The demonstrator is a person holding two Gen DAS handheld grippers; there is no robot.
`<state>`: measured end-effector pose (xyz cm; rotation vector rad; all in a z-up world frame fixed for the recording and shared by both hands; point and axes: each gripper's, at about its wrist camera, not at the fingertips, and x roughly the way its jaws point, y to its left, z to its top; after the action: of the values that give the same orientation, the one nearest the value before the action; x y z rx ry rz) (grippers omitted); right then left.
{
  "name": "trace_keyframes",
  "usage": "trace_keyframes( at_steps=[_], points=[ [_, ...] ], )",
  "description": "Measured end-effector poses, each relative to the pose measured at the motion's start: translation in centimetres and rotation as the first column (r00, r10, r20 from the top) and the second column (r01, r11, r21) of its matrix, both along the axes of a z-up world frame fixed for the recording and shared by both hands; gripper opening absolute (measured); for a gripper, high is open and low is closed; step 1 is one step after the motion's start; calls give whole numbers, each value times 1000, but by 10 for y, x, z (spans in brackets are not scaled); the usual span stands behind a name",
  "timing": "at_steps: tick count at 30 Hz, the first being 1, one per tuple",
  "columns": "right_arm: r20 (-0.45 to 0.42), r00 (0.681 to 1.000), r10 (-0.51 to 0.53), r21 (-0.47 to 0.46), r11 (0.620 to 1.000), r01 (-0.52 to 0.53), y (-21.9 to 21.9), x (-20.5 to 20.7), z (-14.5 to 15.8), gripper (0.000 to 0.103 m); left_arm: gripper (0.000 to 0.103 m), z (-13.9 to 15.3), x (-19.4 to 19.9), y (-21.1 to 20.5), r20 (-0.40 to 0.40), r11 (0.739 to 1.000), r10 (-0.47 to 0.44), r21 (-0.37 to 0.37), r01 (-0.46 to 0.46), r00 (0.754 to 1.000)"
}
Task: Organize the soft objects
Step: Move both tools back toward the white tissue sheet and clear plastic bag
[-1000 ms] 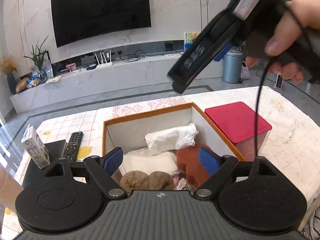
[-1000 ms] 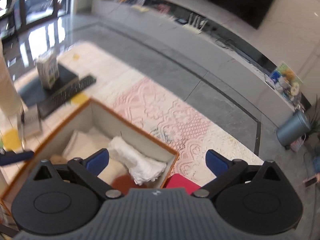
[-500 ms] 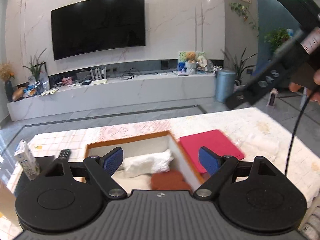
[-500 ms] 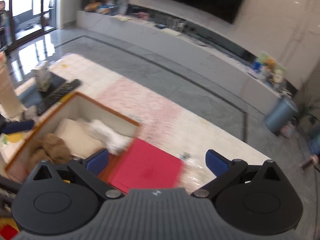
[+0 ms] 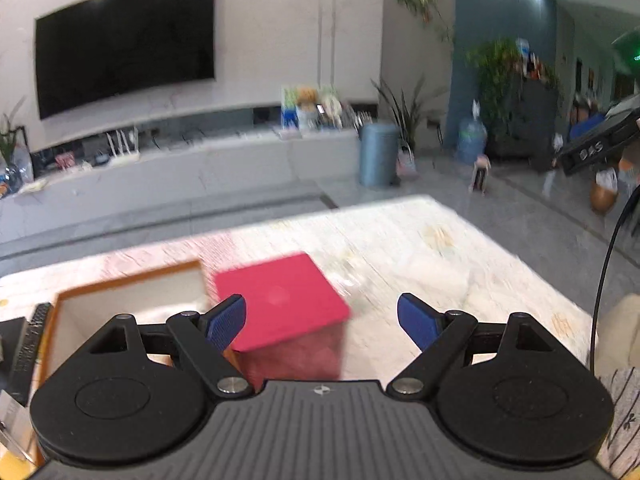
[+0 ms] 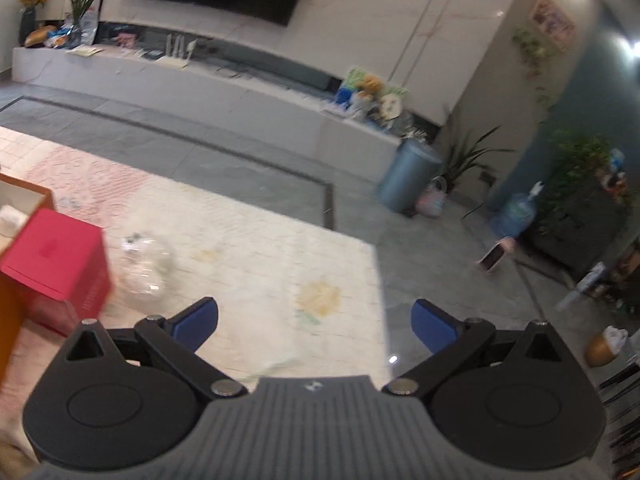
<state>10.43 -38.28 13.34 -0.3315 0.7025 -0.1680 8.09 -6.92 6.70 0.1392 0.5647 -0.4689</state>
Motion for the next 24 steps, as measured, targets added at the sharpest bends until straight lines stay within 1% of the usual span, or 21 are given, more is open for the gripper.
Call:
trace_keyframes(
  at_steps=[1,3,5,7,9,10,11,12,13,15,17,19,21,24],
  points=[
    [20,1000,-11,1,1000,11,-7,-4,-3,101,100,-1,0,-8,-13,1000,-6,12,6,1000],
    [54,996,-66,30,997,64,-19,-7,-10,101,100,-4,2,-24,-35,999,-20,29,21,999],
    [63,992,-108,70,992,104,-29,-2,-17,101,100,-7,8,-37,-74,999,-43,28,45,996],
    [90,990,-107,111,989,97,-34,5,-23,101,100,-12,16,-45,-124,999,-39,10,41,991],
    [105,992,-76,153,986,59,-36,13,-31,101,100,-15,26,-52,-171,1000,6,5,-5,985],
    [87,995,-52,175,984,36,-36,20,-37,101,100,-16,32,-56,-182,999,54,9,-53,982],
    [51,998,-26,196,980,16,-37,28,-46,101,100,-15,39,-58,-189,994,110,19,-108,976],
    [35,999,-5,212,977,-3,-33,34,-55,101,100,-15,45,-60,-195,988,156,28,-153,968],
    [43,999,12,228,973,-22,-32,39,-64,101,100,-13,52,-61,-200,983,183,34,-180,962],
    [31,999,22,274,961,-30,-30,54,-88,101,100,-8,66,-64,-215,984,178,42,-173,960],
    [-9,1000,-7,317,949,9,-26,76,-115,101,100,-4,79,-67,-219,986,168,56,-160,961],
    [-49,998,-25,317,948,40,-23,97,-144,101,100,-5,91,-75,-222,980,192,99,-173,956],
    [-69,997,-24,297,954,44,-21,110,-174,101,100,-9,99,-87,-215,974,204,146,-175,955],
    [-121,991,-56,307,947,91,-38,128,-212,101,100,-17,114,-106,-203,965,195,215,-150,960]
  ],
)
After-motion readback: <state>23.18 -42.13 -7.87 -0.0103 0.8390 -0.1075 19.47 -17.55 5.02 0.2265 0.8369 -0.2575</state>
